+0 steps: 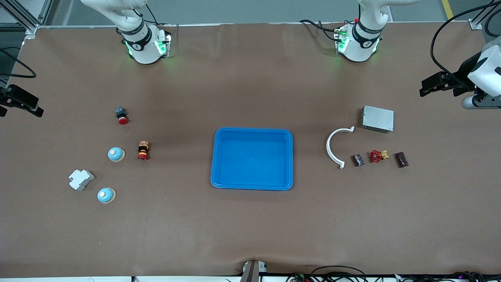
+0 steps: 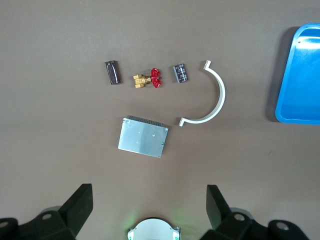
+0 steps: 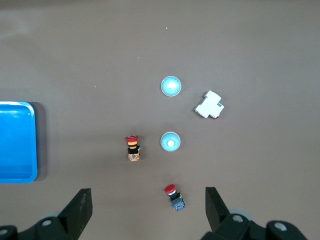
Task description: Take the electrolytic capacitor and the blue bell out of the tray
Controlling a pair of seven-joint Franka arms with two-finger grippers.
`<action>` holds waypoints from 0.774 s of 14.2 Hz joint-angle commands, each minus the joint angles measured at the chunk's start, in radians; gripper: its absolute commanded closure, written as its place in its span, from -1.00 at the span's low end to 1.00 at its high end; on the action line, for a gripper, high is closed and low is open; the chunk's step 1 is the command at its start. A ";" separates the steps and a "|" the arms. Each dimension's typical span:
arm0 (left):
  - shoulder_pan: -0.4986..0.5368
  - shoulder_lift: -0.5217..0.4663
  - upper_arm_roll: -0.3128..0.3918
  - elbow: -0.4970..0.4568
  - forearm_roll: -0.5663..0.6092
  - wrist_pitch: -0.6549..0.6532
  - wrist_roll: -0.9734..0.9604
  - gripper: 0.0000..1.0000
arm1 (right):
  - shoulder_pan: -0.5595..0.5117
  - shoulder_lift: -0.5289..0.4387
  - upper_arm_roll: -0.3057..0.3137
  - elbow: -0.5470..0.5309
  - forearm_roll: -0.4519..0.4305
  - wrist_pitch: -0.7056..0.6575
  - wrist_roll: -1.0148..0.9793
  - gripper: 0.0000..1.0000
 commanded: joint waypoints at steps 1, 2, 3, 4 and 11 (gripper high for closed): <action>-0.003 0.009 0.007 0.026 -0.006 -0.023 0.016 -1.00 | -0.007 -0.024 0.007 -0.028 0.008 0.001 -0.003 -1.00; 0.000 0.006 0.004 0.032 -0.008 -0.023 0.016 -1.00 | -0.006 -0.024 0.007 -0.032 0.006 -0.001 -0.003 -1.00; 0.001 0.007 0.004 0.054 -0.011 -0.023 0.016 -1.00 | -0.003 -0.024 0.007 -0.035 0.006 -0.007 -0.001 -1.00; 0.001 0.007 0.004 0.063 -0.011 -0.023 0.017 -1.00 | -0.007 -0.024 0.009 -0.041 0.008 -0.007 0.000 -1.00; -0.013 0.012 -0.002 0.069 -0.006 -0.013 0.017 -1.00 | -0.024 -0.022 0.004 -0.043 -0.002 -0.012 -0.050 -1.00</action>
